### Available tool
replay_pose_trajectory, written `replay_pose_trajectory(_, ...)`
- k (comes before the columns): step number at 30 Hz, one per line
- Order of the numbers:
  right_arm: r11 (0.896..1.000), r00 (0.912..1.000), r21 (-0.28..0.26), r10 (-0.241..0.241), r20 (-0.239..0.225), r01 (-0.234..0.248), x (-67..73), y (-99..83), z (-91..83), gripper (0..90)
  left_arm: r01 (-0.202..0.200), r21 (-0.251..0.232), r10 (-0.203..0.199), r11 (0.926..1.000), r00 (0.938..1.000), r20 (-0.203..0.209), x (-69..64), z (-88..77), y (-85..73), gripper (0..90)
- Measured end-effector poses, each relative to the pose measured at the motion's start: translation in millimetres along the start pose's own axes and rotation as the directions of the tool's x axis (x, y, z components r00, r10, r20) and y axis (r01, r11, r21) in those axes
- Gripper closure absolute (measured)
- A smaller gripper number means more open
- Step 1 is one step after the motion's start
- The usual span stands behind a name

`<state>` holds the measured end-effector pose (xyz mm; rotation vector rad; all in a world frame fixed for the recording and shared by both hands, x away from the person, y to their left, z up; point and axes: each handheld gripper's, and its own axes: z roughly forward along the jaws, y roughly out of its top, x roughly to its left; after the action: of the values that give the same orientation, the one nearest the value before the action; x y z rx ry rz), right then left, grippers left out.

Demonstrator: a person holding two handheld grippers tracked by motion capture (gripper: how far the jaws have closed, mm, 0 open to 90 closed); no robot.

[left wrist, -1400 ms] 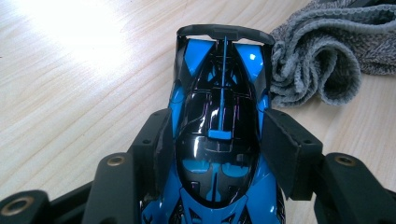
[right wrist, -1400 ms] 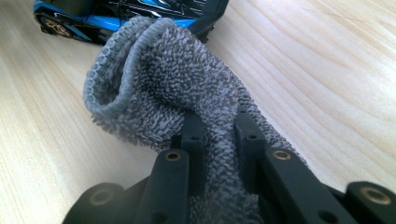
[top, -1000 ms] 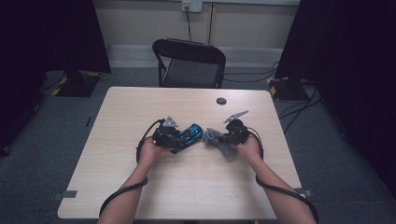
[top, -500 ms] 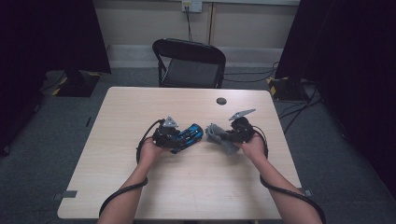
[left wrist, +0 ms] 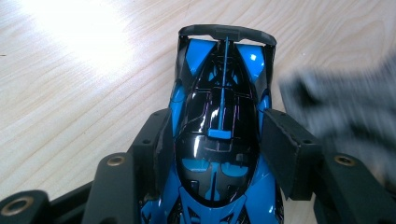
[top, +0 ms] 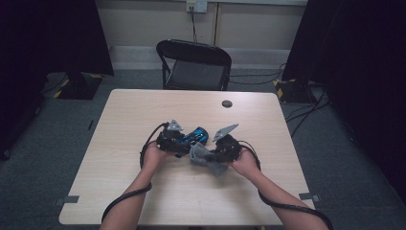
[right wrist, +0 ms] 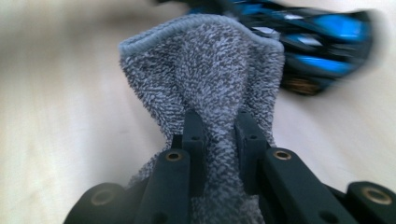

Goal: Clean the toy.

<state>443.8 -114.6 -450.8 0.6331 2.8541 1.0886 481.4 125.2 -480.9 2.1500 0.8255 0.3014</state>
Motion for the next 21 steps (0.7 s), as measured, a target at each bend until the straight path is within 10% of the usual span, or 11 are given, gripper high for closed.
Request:
replay_pose_trajectory(9,0.991,0.9882,0.030,-0.126,-0.087,0.129,28.1,14.7,28.1,77.9,0.000,-0.006,0.000,1.0000,1.0000,-0.008,-0.5,-0.1,-0.3,44.7)
replay_pose_trajectory(21,0.995,0.9945,0.040,-0.090,-0.054,0.092,10.3,21.3,45.1,77.8,-0.006,-0.014,0.005,0.9999,0.9997,-0.022,-0.5,-0.9,-1.4,44.7)
